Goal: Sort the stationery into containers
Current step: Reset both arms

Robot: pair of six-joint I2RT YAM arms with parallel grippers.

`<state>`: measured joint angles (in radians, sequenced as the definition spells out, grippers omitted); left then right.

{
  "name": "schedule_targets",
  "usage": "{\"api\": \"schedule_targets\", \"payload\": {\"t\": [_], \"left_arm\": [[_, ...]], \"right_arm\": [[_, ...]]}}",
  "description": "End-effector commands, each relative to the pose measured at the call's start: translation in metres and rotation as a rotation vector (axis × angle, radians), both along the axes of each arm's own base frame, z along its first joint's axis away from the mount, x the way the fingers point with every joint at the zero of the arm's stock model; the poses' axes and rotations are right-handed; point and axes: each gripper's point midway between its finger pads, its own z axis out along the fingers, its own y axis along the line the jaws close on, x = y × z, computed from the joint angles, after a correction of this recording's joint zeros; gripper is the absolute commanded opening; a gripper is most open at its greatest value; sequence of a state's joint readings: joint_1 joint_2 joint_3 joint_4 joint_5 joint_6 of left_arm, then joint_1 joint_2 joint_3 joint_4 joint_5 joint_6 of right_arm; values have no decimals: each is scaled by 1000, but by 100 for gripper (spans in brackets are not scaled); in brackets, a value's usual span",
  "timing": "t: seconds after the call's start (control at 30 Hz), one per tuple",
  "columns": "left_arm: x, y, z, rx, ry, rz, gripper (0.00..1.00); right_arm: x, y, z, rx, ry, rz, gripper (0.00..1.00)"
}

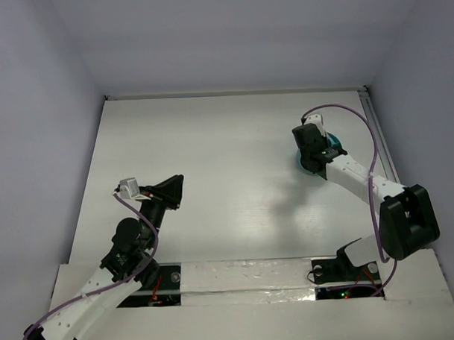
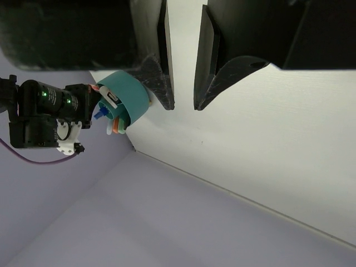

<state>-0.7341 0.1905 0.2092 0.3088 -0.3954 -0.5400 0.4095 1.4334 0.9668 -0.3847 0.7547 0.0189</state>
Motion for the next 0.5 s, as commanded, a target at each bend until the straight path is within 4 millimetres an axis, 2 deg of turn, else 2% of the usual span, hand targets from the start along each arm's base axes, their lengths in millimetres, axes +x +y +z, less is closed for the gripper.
{"api": "schedule_targets", "payload": {"t": [0.0, 0.07, 0.17, 0.27, 0.3, 0.33, 0.4, 0.47], "left_arm": [[-1, -2, 10, -24, -37, -9, 18], [-1, -2, 9, -22, -37, -12, 18], [0, -4, 8, -16, -33, -15, 18], [1, -5, 7, -8, -27, -16, 19], [1, -5, 6, -6, -25, -16, 19], [1, -5, 7, -4, -27, -16, 21], [1, -6, 5, 1, -26, -17, 25], [2, -7, 5, 3, -31, -19, 33]], "right_arm": [[-4, -1, 7, 51, -41, -39, 0], [-5, -4, 12, 46, -55, -57, 0], [1, 0, 38, 94, -142, -53, 0], [3, 4, 77, 168, -246, -42, 2], [4, 12, 85, 218, -264, -13, 4], [2, 16, 106, 272, -321, 11, 8], [0, 34, 126, 381, -376, 98, 14], [-10, 45, 155, 480, -469, 182, 32]]}}
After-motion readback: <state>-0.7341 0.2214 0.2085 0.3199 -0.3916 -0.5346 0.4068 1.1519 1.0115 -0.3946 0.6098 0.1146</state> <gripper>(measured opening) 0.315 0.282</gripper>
